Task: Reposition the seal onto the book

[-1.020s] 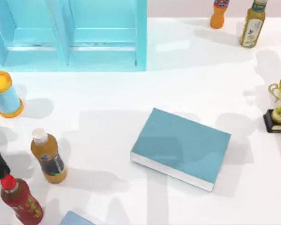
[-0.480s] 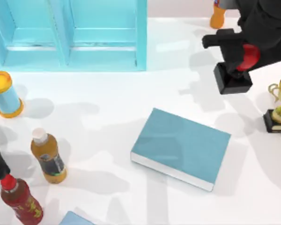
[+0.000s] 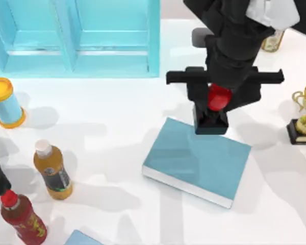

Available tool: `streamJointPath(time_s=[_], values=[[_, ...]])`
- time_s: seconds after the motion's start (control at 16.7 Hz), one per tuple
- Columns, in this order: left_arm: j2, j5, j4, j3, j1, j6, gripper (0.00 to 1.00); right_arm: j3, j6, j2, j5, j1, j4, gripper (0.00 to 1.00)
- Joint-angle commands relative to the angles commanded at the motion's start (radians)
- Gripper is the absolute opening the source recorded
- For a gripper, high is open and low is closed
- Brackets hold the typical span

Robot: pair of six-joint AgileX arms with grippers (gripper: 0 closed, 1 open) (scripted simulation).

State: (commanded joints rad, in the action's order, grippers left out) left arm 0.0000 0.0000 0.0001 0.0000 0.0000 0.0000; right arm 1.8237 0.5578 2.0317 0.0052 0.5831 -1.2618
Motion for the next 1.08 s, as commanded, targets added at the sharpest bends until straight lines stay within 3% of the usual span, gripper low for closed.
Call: streamJointPath(time_s=[0.24,0.96,1.08], values=[[0.0,0.0,0.0,0.0,0.0,0.0,1.0,-0.001,0.111,0.059,0.0,0.063,-0.035,0.0],[0.0,0.0,0.0,0.0,0.0,0.0,1.0,0.018,0.114,0.061,0.0,0.065,-0.057,0.0],[0.0,0.0,0.0,0.0,0.0,0.0,1.0,0.018,0.114,0.061,0.0,0.065,-0.057,0.15]])
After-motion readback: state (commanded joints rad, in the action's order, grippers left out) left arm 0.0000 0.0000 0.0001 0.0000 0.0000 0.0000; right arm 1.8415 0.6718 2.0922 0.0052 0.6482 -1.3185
